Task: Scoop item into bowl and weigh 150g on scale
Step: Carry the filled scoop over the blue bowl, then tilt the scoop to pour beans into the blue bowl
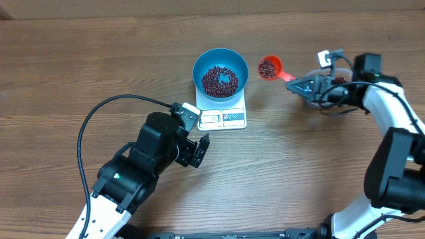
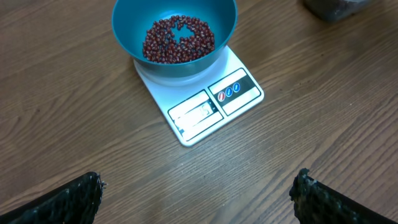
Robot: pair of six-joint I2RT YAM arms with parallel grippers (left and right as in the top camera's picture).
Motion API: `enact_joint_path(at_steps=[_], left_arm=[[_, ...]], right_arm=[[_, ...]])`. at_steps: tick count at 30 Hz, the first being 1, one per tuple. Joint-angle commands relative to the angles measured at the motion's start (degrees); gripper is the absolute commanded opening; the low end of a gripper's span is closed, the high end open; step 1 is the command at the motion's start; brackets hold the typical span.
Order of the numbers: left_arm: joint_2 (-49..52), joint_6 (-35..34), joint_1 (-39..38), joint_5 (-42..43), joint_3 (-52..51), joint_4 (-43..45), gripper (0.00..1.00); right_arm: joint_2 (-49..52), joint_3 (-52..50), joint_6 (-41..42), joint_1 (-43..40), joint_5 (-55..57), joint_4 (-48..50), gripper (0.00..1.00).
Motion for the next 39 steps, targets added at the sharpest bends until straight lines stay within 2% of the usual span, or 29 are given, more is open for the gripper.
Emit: enact_joint_path(at_steps=[1, 7, 13, 19, 22, 31, 35, 39], left_arm=[[0.09, -0.94, -0.33, 0.68, -0.35, 0.04, 1.0], [0.09, -0.94, -0.33, 0.68, -0.35, 0.04, 1.0], [0.09, -0.94, -0.33, 0.68, -0.35, 0.04, 0.99], [0.09, -0.94, -0.33, 0.66, -0.35, 0.04, 1.0], [0.09, -0.94, -0.33, 0.66, -0.35, 0.04, 1.0], [0.09, -0.94, -0.33, 0.68, -0.35, 0.04, 0.99], [0.09, -0.94, -0.33, 0.66, -0.35, 0.04, 1.0], [0.09, -0.94, -0.33, 0.68, -0.35, 0.04, 0.99]], right_arm=[[0.13, -0.02, 10.03, 3.72, -1.16, 7.78, 0.04], [0.13, -0.02, 23.15, 8.7, 4.94, 22.45, 0.04], [0.13, -0.02, 23.65, 13.6, 12.81, 31.04, 0.04], [0.13, -0.02, 7.3, 18.67, 30.93, 31.61, 0.04], [0.13, -0.02, 0.7, 20.41, 36.52, 31.98, 0.04], [0.13, -0.02, -20.33, 22.38, 39.58, 32.28, 0.04], [0.13, 0.07, -27.43, 22.38, 39.54, 32.65, 0.04], [-0.13, 0.59, -30.1, 22.38, 39.63, 33.0, 0.04]])
